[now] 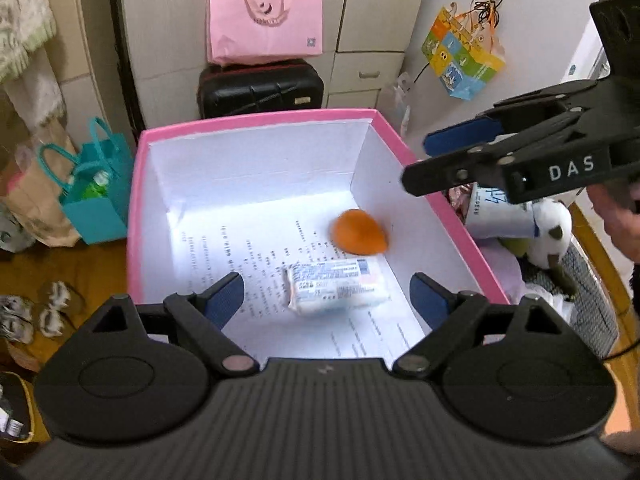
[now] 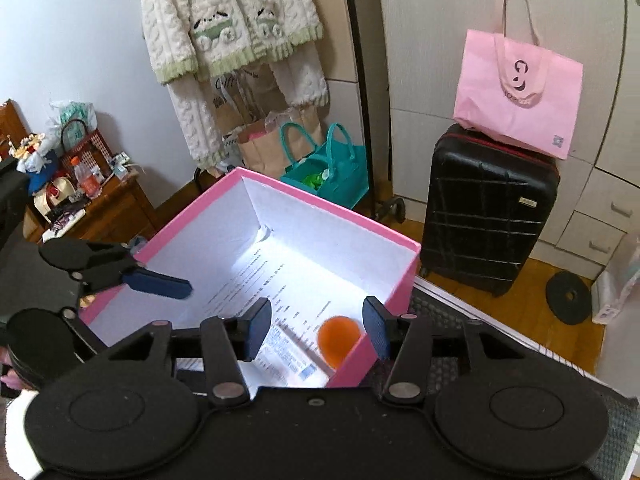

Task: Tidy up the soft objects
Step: 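Open both tools to drop the wipes pack and orange sponge into the box, then move both tools back over the remaining toys on the table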

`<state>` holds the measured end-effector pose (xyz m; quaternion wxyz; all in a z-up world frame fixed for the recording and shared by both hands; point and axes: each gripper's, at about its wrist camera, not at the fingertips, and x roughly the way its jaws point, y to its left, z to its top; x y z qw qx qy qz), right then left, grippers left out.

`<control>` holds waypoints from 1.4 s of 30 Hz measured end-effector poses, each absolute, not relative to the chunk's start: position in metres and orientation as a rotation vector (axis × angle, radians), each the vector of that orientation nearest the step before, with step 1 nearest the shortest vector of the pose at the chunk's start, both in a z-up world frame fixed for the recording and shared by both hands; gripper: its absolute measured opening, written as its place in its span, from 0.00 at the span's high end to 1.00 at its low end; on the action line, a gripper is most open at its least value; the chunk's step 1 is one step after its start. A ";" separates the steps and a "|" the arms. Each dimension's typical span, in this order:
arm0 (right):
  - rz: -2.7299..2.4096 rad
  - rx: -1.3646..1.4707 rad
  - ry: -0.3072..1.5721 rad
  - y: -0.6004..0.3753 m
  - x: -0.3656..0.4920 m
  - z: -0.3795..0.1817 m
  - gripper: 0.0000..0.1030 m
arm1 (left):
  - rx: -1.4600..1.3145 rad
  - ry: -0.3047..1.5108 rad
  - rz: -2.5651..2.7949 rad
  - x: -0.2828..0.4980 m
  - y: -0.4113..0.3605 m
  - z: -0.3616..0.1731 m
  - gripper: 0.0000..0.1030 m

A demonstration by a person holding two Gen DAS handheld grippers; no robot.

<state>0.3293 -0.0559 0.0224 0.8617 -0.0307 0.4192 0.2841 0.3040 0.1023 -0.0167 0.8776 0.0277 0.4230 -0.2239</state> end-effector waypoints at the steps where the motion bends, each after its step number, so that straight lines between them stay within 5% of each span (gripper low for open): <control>1: 0.597 -0.062 0.877 -0.057 0.325 0.024 0.45 | 0.070 0.876 -0.465 0.298 0.104 -0.013 0.12; 24: 0.611 -0.223 0.657 -0.085 0.160 0.080 0.43 | 0.208 0.780 -0.484 0.162 0.098 0.041 0.12; 42: 0.487 -0.124 0.575 -0.153 0.065 0.052 0.33 | 0.172 0.656 -0.625 0.109 0.055 0.039 0.12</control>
